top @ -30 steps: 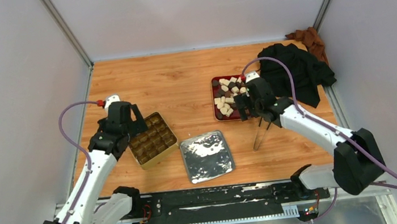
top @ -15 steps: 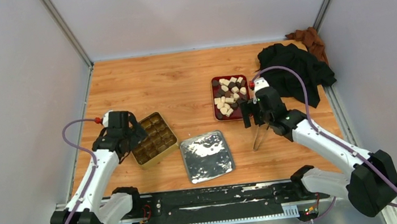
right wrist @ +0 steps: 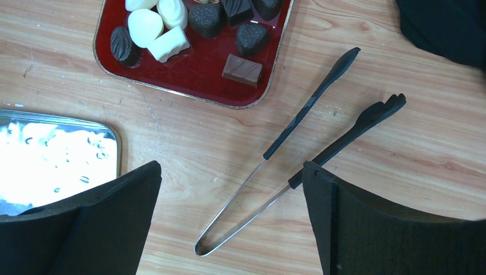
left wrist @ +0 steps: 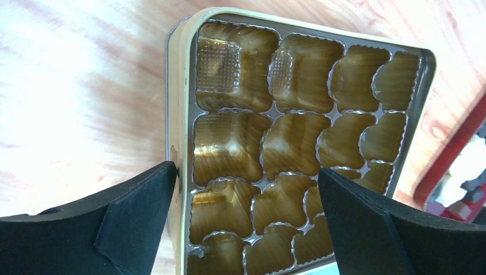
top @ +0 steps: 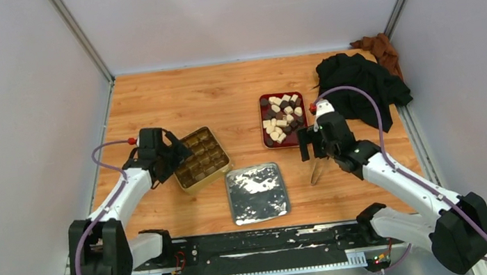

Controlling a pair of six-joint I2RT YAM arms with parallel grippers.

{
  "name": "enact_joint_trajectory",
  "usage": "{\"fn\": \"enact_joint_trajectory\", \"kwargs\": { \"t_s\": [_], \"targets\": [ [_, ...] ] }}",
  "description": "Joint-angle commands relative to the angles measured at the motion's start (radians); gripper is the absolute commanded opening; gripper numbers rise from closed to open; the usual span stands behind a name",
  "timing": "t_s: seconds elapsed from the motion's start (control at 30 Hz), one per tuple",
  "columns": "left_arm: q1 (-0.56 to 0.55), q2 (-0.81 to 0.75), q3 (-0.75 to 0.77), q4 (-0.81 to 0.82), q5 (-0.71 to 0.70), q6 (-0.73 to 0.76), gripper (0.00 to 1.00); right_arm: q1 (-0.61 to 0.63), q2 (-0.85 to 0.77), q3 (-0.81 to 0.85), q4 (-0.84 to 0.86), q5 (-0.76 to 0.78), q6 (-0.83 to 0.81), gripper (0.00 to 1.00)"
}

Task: Pack the chocolate
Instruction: Move the packing box to the center of the board.

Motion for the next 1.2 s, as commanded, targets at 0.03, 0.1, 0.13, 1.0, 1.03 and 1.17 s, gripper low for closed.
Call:
{"fn": "enact_joint_trajectory", "kwargs": {
  "t_s": [0.03, 0.1, 0.13, 1.0, 1.03, 1.17],
  "targets": [
    [0.005, 0.085, 0.063, 0.147, 0.122, -0.032, 1.0, 0.01, -0.034, -0.019, -0.047, 0.053, 0.049, 0.97],
    [0.005, 0.113, 0.07, 0.176, 0.154, -0.034, 1.0, 0.01, -0.045, -0.023, -0.058, 0.072, 0.068, 0.97],
    [0.005, 0.125, 0.071, 0.193, 0.174, -0.033, 1.0, 0.01, -0.048, -0.028, -0.061, 0.08, 0.08, 0.97],
    [-0.126, 0.154, 0.17, 0.09, 0.251, 0.184, 1.0, -0.176, -0.086, -0.109, -0.152, 0.208, 0.298, 0.93],
    [-0.126, 0.135, 0.172, 0.071, 0.237, 0.194, 1.0, -0.177, -0.075, -0.107, -0.147, 0.206, 0.299, 0.93],
    [-0.125, 0.039, 0.187, -0.021, 0.162, 0.24, 1.0, -0.178, -0.013, -0.091, -0.11, 0.191, 0.309, 0.91]
  ]
}}
